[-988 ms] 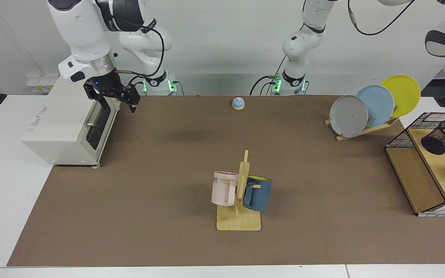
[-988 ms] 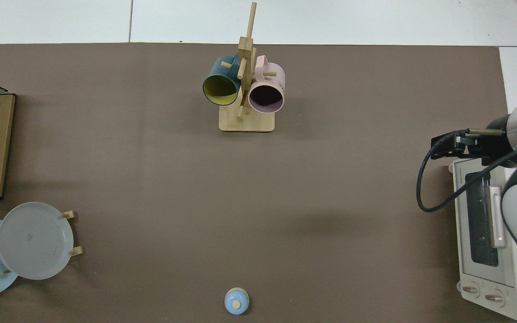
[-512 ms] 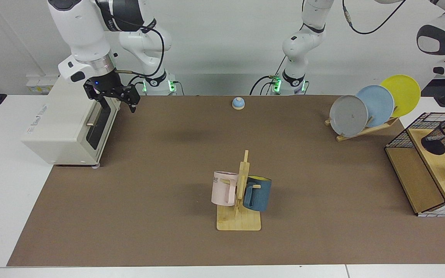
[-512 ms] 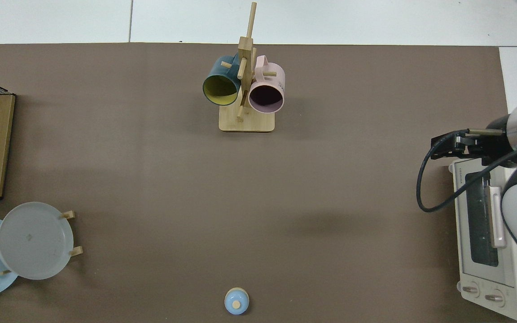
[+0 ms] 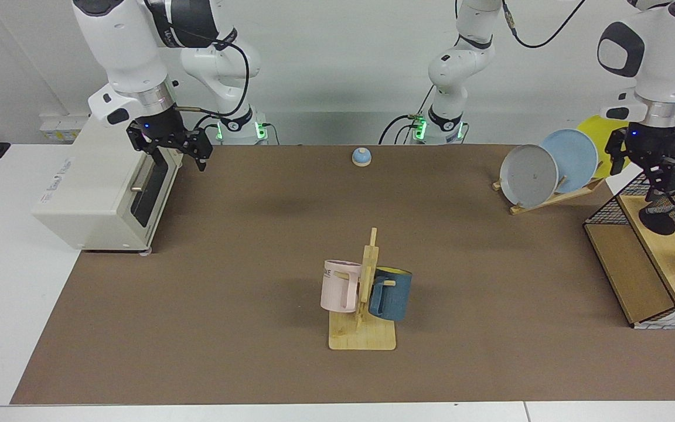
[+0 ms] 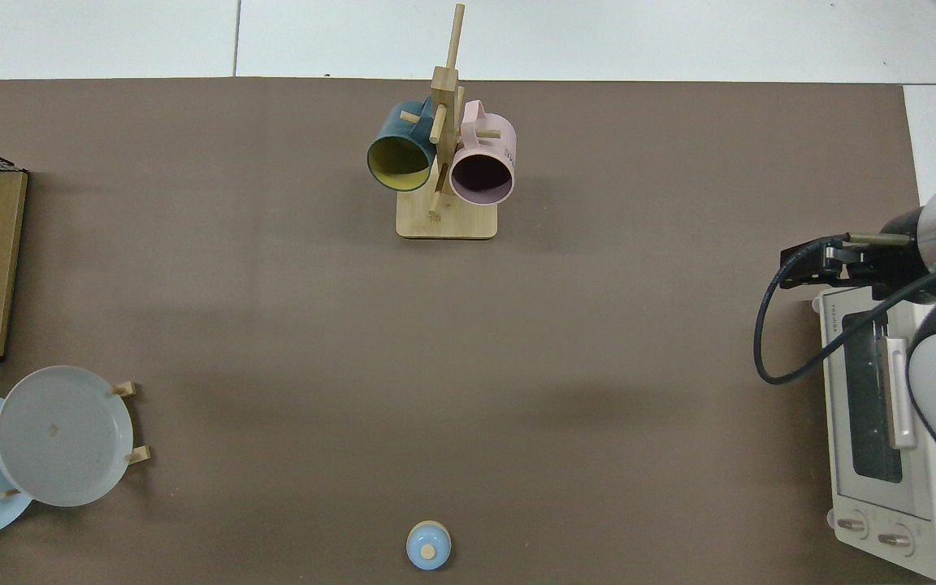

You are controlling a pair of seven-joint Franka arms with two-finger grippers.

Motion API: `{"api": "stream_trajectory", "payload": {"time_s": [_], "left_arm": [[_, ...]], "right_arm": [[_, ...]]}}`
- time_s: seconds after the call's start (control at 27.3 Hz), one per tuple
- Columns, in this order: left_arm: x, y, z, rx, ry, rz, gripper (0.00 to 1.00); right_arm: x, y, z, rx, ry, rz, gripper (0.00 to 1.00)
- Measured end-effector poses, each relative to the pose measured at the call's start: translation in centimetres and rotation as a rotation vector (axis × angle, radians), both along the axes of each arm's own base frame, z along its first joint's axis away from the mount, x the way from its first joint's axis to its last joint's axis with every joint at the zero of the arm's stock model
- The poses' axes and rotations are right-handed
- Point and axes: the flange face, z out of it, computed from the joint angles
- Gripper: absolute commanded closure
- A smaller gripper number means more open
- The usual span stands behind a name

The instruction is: Put markers into pen holder

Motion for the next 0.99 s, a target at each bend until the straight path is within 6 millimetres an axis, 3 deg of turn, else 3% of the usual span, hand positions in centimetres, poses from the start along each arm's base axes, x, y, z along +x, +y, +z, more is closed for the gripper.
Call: {"api": "stream_trajectory", "payload": {"time_s": [0.33,0.62,0.77,0.99], "left_arm": [[-0.3,-6.5,-1.0,-0.191,-0.019,0.508,0.00],[-1.0,-12.8,-1.1,-0.271,-0.027,0.845,0.00],[-1.4,-14.3,-0.8,-0.332,-0.025,0.997,0.00],[-2.0,-14.6,-0.5,-0.351,-0.007,1.106,0.00]], "right_arm": [[0.0,0.0,0.0,0.000,0.000,0.000,0.00],[0.0,0.0,0.0,0.000,0.000,0.000,0.00],[0.0,0.0,0.0,0.000,0.000,0.000,0.00],[0.0,0.0,0.0,0.000,0.000,0.000,0.00]]}}
